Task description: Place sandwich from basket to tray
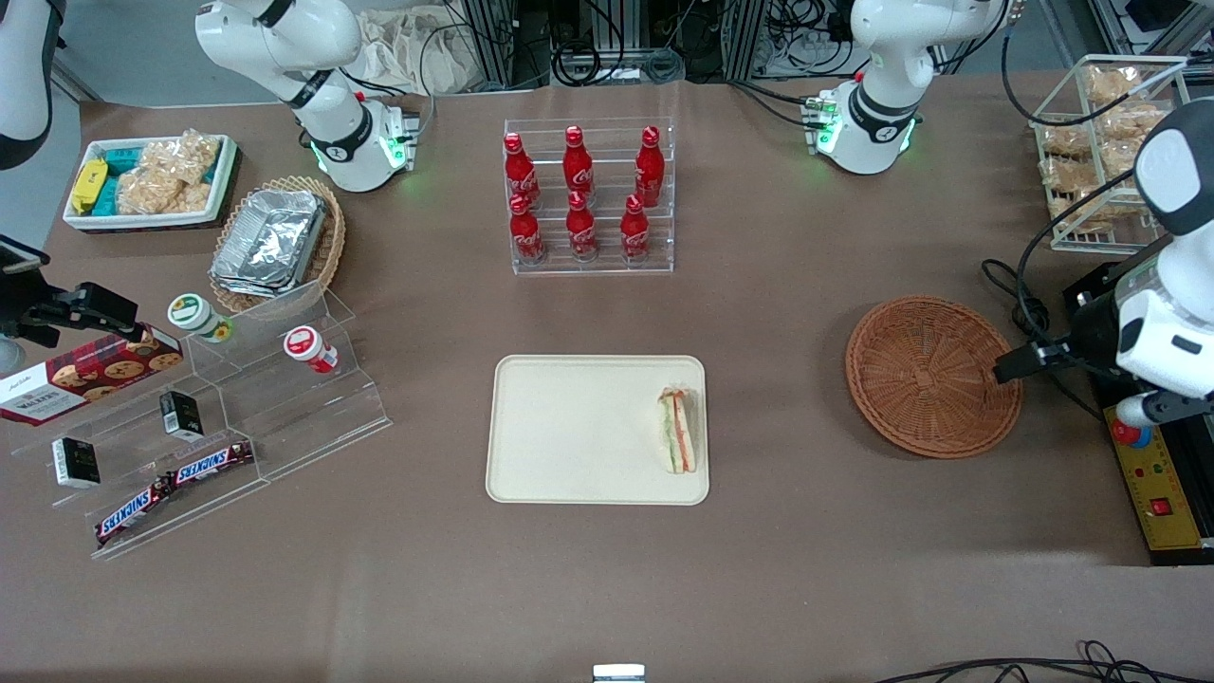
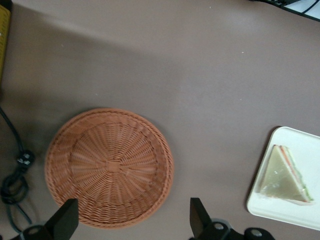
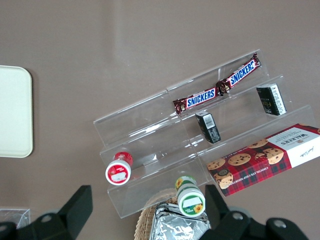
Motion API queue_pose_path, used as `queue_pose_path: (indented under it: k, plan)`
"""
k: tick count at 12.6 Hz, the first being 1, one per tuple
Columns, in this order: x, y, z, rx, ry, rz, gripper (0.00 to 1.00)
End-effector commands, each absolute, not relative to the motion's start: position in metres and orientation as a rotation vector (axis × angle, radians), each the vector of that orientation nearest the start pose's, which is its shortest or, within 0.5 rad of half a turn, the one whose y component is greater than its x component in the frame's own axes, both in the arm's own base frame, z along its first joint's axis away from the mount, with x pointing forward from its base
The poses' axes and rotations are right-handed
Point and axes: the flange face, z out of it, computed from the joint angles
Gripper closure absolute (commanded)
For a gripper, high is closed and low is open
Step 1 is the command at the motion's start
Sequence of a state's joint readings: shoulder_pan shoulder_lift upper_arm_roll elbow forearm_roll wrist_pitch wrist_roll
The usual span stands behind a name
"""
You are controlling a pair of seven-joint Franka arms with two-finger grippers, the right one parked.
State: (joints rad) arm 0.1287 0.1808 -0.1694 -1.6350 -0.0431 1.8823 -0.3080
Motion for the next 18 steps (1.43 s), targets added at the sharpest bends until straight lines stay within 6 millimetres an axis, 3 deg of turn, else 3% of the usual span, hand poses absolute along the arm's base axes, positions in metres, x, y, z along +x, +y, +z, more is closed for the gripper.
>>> queue_pose_path:
  k: [1, 3, 7, 11, 16, 18]
  plan:
    - [0.628, -0.071, 0.524, -3.193, -0.482, -0.087, 0.0]
    - [0.621, -0.078, 0.531, -3.163, -0.556, -0.058, 0.0]
    - [0.608, -0.075, 0.531, -3.089, -0.521, 0.092, 0.0]
    - [0.615, -0.07, 0.529, -3.042, -0.509, 0.043, 0.0]
    - [0.619, -0.067, 0.556, -3.056, -0.524, -0.041, 0.0]
    - [0.62, -0.064, 0.558, -3.053, -0.528, -0.047, 0.0]
